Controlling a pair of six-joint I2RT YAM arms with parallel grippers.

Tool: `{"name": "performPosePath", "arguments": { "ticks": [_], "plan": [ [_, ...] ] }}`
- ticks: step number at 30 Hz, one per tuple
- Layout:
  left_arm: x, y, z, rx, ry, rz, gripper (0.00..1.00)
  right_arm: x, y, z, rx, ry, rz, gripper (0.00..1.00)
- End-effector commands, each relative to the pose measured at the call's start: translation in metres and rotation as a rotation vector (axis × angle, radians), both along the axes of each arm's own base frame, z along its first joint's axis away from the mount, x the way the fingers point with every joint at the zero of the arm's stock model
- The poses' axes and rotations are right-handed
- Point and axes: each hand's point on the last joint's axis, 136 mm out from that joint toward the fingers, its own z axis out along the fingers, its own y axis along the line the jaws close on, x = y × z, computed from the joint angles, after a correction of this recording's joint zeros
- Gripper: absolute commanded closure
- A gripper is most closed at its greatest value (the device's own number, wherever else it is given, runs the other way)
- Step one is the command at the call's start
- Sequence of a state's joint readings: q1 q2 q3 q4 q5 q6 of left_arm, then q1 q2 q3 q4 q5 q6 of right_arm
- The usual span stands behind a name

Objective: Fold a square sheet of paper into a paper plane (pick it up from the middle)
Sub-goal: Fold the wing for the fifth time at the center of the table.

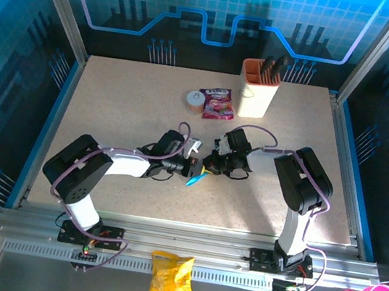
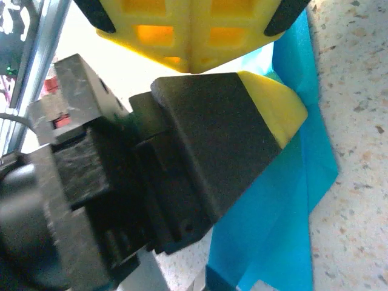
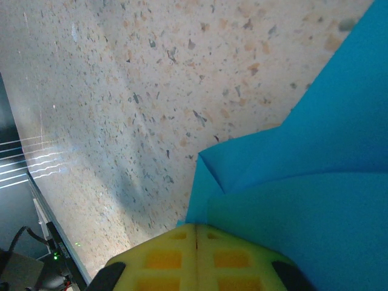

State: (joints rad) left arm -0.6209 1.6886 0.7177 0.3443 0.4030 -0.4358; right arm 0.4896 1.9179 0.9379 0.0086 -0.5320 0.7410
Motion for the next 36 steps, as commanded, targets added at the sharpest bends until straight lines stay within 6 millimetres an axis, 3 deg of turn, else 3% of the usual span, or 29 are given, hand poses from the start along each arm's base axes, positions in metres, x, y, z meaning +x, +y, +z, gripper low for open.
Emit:
{"name": "performPosePath", "arguments": {
  "ticks": [1, 16, 36],
  "plan": [
    [-0.009, -0.005, -0.008, 0.020, 0.013, -0.060, 1.00, -0.053, -0.062, -0.084, -0.329, 0.231, -0.054, 1.00],
    [-0.012, 0.003, -0.042, 0.138, 0.058, -0.049, 1.00, -0.054, -0.064, -0.086, -0.334, 0.243, -0.061, 1.00],
    [-0.061, 0.019, -0.076, 0.274, 0.180, -0.045, 1.00, -0.058, -0.073, -0.090, -0.378, 0.260, -0.070, 1.00]
  ]
}}
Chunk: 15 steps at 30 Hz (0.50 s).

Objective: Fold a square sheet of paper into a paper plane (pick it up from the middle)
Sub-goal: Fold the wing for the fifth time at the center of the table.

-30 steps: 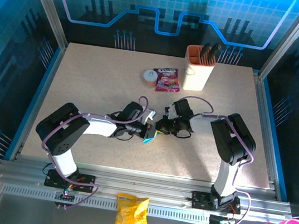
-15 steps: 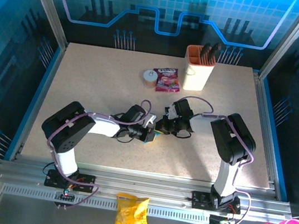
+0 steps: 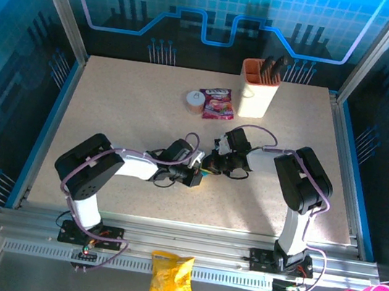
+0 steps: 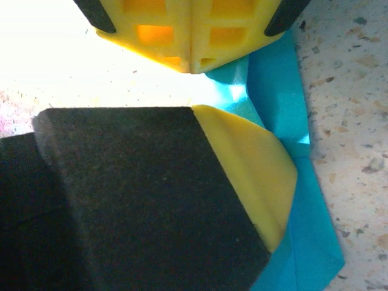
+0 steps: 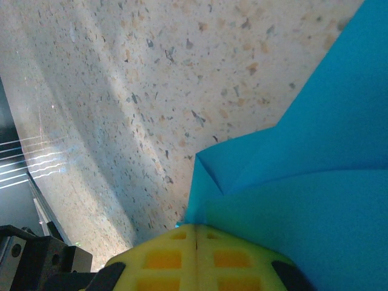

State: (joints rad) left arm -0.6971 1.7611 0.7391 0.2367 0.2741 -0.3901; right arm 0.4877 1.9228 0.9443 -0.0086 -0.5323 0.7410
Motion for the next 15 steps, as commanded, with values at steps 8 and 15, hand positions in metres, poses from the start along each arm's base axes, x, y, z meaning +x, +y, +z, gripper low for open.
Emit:
{"name": "performPosePath", "arguments": {
  "ticks": [8, 15],
  "plan": [
    [-0.068, 0.030, -0.045, 0.093, 0.185, 0.021, 1.00, -0.059, -0.075, -0.092, -0.385, 0.258, -0.071, 1.00],
    [-0.086, 0.041, -0.057, 0.104, 0.218, 0.050, 1.00, -0.059, -0.078, -0.093, -0.393, 0.260, -0.074, 1.00]
  ]
}}
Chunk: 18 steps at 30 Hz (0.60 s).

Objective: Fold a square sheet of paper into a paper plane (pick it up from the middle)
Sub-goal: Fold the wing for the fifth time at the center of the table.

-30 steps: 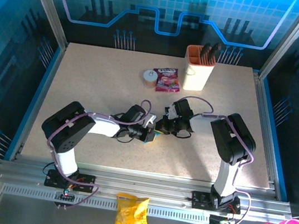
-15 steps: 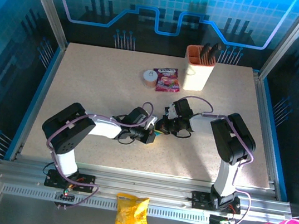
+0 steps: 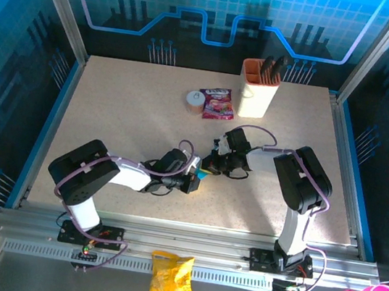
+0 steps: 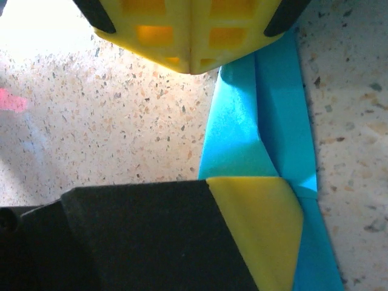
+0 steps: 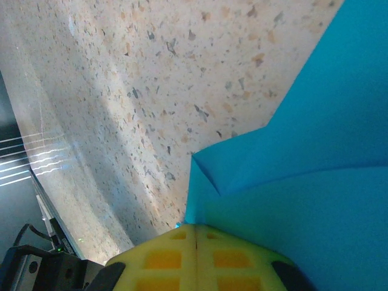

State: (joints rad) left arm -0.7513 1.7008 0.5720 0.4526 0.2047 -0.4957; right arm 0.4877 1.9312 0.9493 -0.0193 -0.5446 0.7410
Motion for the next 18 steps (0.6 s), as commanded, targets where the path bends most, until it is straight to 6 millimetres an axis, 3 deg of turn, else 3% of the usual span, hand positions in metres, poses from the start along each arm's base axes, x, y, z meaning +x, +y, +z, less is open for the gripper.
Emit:
{"name": "performPosePath", "arguments": {
  "ticks": [1, 13, 16, 18],
  "plan": [
    [-0.069, 0.040, -0.059, 0.162, 0.275, -0.012, 1.00, -0.057, -0.078, -0.091, -0.397, 0.242, -0.074, 1.00],
    [-0.106, 0.090, -0.079, 0.281, 0.392, 0.182, 1.00, -0.056, -0.079, -0.091, -0.393, 0.245, -0.083, 1.00],
    [-0.107, 0.092, -0.067, 0.234, 0.381, 0.216, 1.00, -0.056, -0.078, -0.090, -0.385, 0.244, -0.084, 1.00],
    [-0.099, 0.087, -0.045, 0.182, 0.318, 0.213, 1.00, -0.056, -0.077, -0.090, -0.379, 0.244, -0.084, 1.00]
  ]
}}
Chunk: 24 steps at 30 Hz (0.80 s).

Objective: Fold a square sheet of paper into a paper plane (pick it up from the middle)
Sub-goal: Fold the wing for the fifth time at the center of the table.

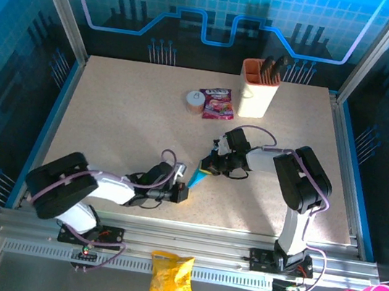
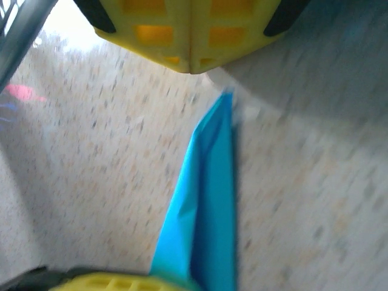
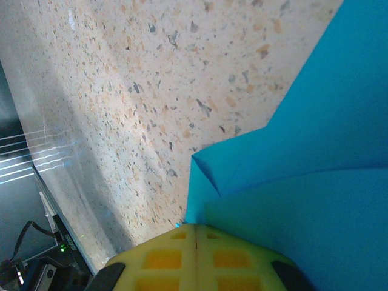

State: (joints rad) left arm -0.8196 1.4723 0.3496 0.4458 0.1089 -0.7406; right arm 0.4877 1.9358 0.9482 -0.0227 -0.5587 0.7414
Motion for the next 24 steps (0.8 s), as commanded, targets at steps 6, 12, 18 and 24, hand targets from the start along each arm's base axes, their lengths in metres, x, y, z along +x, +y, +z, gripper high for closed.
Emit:
{"name": "performPosePath", "arguments": {
  "ticks": [6, 12, 18, 24],
  "plan": [
    [-0.005, 0.020, 0.041, 0.089, -0.012, -0.039, 1.00, -0.053, -0.077, -0.089, -0.380, 0.227, -0.086, 1.00],
    [0.027, -0.023, 0.072, 0.045, -0.106, -0.199, 1.00, -0.053, -0.076, -0.091, -0.375, 0.235, -0.088, 1.00],
    [0.041, -0.049, 0.057, 0.065, -0.097, -0.304, 1.00, -0.053, -0.076, -0.091, -0.375, 0.232, -0.090, 1.00],
    [0.056, -0.051, 0.038, 0.128, -0.101, -0.305, 1.00, -0.053, -0.075, -0.091, -0.376, 0.233, -0.089, 1.00]
  ]
}}
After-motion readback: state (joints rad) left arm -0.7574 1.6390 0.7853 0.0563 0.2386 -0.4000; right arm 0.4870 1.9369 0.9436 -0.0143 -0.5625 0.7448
